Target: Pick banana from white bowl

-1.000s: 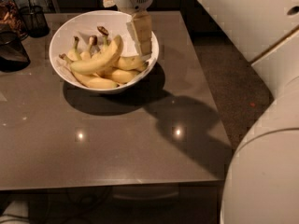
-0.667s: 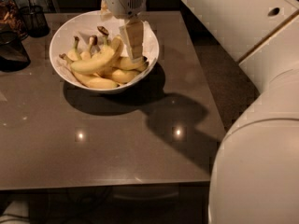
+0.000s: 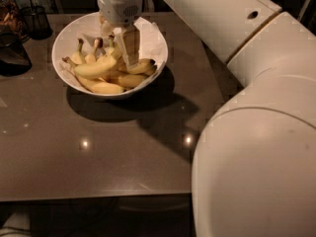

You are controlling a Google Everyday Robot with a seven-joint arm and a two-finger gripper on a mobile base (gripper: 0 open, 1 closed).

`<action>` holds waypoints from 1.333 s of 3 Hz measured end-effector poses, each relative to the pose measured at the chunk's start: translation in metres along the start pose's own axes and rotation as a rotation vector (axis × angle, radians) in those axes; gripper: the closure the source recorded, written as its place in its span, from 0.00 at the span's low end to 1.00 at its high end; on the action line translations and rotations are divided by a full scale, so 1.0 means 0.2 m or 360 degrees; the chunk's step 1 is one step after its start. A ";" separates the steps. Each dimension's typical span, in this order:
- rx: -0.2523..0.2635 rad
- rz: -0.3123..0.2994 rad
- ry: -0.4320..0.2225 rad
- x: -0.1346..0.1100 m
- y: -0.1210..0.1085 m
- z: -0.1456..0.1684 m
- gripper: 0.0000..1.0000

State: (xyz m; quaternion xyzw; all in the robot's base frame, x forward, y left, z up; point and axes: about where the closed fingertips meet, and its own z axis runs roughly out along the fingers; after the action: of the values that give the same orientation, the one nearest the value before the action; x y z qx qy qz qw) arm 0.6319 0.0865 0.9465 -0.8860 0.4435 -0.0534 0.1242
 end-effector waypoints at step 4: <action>-0.0102 -0.0061 -0.0089 -0.06 -0.06 0.21 0.57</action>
Offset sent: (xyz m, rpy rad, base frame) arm -0.0068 0.0103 -0.0277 -0.0552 0.1235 0.0511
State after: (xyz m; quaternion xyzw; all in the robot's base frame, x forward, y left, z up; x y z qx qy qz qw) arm 0.6422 0.1100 0.9088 -0.8991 0.4242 -0.0166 0.1070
